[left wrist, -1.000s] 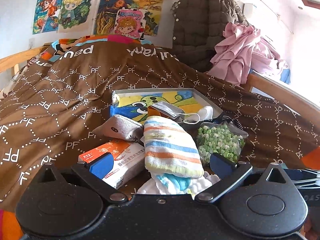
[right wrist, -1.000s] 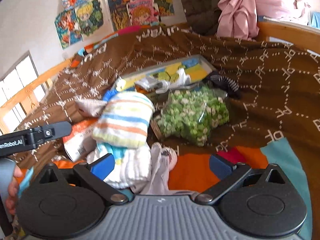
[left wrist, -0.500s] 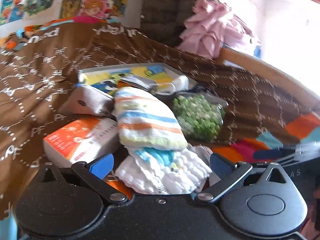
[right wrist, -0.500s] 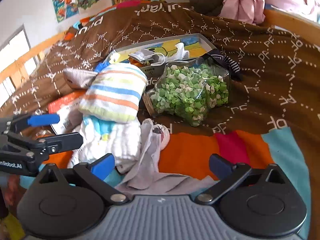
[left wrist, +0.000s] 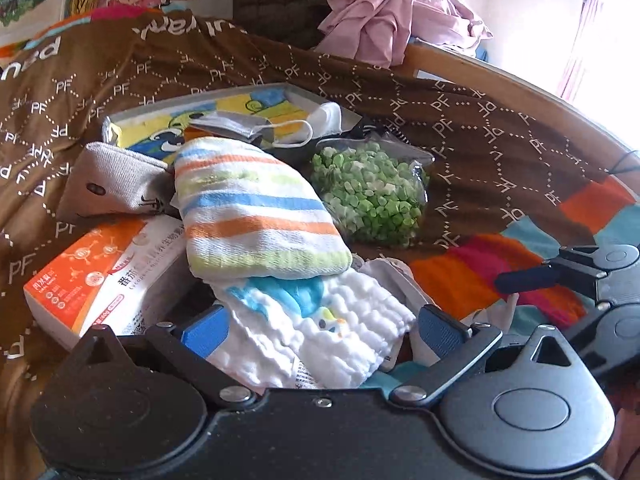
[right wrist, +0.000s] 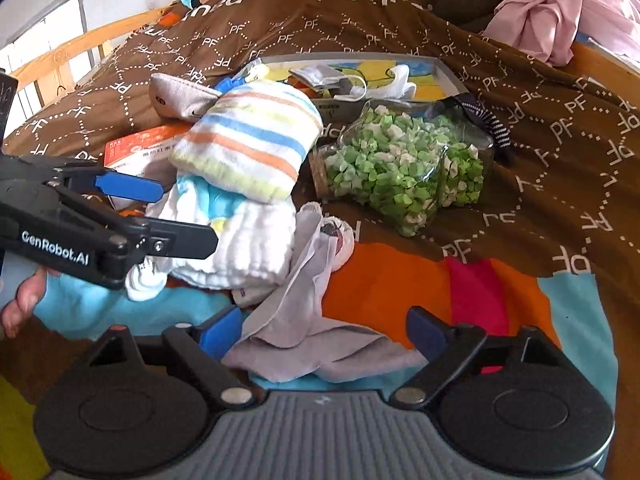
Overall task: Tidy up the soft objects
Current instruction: 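Move both open tools back over the pile of soft items, then grasp the white gauze cloth with the left tool while the right tool grasps grey cloth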
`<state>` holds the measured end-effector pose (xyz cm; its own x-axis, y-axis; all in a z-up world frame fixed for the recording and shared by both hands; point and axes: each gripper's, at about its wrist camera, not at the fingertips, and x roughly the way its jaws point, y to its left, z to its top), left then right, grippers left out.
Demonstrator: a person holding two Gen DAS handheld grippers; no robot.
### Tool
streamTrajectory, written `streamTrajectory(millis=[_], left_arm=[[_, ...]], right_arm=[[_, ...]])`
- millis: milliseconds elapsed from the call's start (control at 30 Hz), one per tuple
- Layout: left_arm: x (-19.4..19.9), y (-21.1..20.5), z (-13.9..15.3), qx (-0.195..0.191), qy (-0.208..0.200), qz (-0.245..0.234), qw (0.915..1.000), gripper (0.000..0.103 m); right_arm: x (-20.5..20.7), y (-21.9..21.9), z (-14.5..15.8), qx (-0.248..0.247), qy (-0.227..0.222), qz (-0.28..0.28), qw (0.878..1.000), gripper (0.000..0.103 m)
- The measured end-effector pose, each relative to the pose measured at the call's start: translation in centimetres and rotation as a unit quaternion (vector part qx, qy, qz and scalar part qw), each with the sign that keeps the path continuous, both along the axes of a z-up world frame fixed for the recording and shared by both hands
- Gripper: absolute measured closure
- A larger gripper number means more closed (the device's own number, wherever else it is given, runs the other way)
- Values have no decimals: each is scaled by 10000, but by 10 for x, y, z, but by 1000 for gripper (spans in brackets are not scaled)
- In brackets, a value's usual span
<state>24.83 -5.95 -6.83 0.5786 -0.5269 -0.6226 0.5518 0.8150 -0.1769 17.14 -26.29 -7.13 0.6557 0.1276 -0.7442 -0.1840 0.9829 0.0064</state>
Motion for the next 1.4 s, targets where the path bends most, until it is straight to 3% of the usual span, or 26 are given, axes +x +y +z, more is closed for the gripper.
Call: streamTrajectory(millis=[300,600,900,1033,1200,1400], left_arm=[[12,-8,-11,100,627,102,9979,6],[12,-13,-8,-15,716,80,9974,22],[14,-12,-7,101,731,252,9969,60],[15,-9,-7,-40,779,296,9965,84],[16,-3,-8,-285,935,473,9941,92],[9,1,-4,-268,898,518,9943,95]], right_arm=[[6,0,-8,52,204,101,9997,19],[9,0,-10,111,238,76,9996,24],[16,1,-14,202,129,23,9997,43],[19,2,-16,197,108,39,9997,50],[17,3,-12,143,-43,61,9999,51],[20,10,-14,-68,-169,174,9997,51]])
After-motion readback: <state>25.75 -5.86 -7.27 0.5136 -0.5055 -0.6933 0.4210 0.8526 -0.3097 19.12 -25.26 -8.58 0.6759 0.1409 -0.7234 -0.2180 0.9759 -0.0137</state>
